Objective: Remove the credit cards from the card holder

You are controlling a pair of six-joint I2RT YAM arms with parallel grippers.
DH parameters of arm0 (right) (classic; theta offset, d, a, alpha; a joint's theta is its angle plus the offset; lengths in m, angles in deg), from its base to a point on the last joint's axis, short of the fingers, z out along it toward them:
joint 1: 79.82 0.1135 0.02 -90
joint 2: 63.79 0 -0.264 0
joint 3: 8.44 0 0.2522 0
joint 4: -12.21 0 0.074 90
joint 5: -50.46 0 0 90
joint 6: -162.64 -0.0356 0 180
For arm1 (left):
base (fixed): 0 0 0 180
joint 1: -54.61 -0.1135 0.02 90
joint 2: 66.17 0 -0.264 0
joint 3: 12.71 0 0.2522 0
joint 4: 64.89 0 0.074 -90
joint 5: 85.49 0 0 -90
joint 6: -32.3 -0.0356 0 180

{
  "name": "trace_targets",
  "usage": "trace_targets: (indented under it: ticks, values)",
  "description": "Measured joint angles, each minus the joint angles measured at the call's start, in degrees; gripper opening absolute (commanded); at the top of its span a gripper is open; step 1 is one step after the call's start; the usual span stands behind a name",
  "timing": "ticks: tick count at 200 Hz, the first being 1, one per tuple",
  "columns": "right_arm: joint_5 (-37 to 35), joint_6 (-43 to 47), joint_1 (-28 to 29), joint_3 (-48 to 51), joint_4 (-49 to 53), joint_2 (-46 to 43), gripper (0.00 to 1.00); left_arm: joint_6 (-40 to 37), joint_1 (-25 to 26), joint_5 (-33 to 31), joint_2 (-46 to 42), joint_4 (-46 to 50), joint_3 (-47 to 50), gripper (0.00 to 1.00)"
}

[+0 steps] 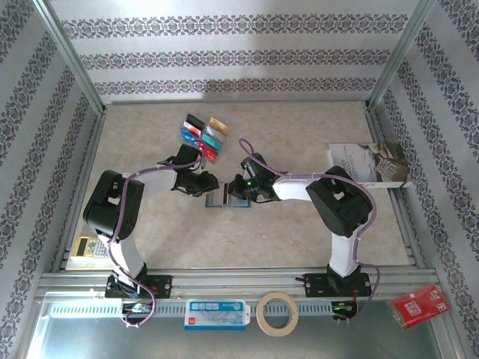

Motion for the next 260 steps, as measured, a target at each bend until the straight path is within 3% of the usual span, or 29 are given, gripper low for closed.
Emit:
trace_targets:
  ticks: [94,141,178,210,260]
  values:
    - [-4.2,0.7,-0.4,6.2,-4.1,-6.2,0.0,0.1,0.0,0.2,-2.1,0.1,0.0,0.41]
    - [-5.1,0.9,-1.5,8.2,-5.3,-8.6,0.0,0.3,0.0,-1.2,-6.6,0.1,0.0,0.49]
    - [-4.9,1.4,-2.2,9.5,-6.8,-11.3,0.0,2.3,-0.1,0.1,-7.4,-2.9,2.5,0.63]
    - [-1.9,1.7,-3.4,11.6,-10.3,-13.7,0.0,6.1,-1.7,4.3,-9.7,-9.4,7.7,0.74]
    - [6.9,2.4,-7.5,11.4,-15.1,-15.3,0.0,10.8,-3.0,11.9,-13.5,-18.1,9.2,0.78]
